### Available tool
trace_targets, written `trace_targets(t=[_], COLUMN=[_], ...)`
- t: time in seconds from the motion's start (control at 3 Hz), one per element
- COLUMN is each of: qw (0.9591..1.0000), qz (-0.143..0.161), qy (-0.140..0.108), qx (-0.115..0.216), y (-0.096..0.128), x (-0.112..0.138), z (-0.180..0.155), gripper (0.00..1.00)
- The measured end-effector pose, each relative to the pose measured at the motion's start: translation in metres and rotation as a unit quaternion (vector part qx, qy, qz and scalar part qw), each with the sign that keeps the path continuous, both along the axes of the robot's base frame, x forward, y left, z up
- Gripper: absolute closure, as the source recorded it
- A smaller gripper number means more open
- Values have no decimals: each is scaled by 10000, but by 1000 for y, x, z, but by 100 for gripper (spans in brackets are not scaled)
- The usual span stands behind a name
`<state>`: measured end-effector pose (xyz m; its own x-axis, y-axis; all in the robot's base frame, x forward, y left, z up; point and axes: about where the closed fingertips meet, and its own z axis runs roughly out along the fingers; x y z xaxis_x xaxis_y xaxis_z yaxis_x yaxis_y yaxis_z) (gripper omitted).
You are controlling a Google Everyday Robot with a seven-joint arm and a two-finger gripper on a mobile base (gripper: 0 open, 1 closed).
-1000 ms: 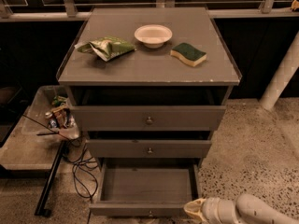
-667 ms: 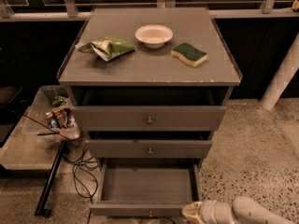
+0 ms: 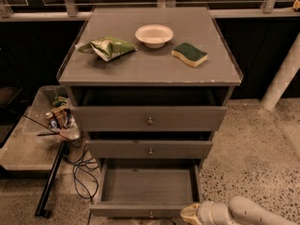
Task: Close bottom drawer
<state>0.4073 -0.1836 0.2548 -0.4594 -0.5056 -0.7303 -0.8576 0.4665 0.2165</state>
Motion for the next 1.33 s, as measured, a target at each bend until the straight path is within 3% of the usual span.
trace_targets(t=[0.67, 1.0, 1.33], qw=[9985, 9979, 9979], qz=[-88, -100, -103], qy=[501, 540, 536], qx=[-192, -338, -348], y=[13, 19, 19], x=[4, 6, 6], z=[-58, -74, -74], gripper=[100, 100, 82])
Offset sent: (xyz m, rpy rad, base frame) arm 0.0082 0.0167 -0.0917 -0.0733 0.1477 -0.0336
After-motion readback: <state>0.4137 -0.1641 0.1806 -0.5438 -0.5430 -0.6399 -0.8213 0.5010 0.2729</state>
